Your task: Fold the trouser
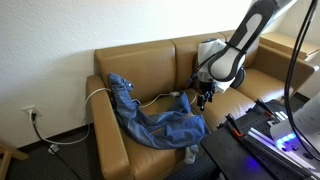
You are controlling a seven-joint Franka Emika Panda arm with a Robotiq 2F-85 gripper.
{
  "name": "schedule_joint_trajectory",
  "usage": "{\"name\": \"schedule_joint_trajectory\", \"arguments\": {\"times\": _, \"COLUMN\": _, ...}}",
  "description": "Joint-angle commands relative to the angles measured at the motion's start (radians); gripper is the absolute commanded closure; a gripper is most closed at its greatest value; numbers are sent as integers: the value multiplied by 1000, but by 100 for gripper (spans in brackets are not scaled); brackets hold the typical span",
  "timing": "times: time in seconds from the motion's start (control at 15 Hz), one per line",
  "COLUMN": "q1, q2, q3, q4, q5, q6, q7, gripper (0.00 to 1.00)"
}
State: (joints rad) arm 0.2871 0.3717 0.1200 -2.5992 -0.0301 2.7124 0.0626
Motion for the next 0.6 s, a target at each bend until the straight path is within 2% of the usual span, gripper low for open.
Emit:
{"name": "schedule_joint_trajectory", "arguments": {"times": 0.0, "q1": 42, "q2": 153, "q3": -72, "q4": 93, "q5": -79, "q6": 90, "q7": 129, "gripper": 0}}
{"name": "schedule_joint_trajectory", "arguments": {"times": 0.13, "q1": -43, "q2": 122, "q3": 12, "q4": 85, "q5": 18, "q6": 104, "q7": 84, "gripper": 0}}
{"name": "schedule_joint_trajectory", "arguments": {"times": 0.2, "q1": 13, "q2": 134, "q3": -38, "q4": 79, "q5": -30, "q6": 90, "q7": 106, "gripper": 0}}
{"name": "schedule_joint_trajectory", "arguments": {"times": 0.4, "q1": -15, "q2": 131, "q3": -8, "q4": 96, "q5": 4, "q6": 91, "q7": 101, "gripper": 0}}
{"name": "schedule_joint_trajectory", "arguments": {"times": 0.53, "q1": 29, "q2": 157, "q3": -52, "q4": 128, "q5": -26, "q6": 29, "q7": 147, "gripper": 0}}
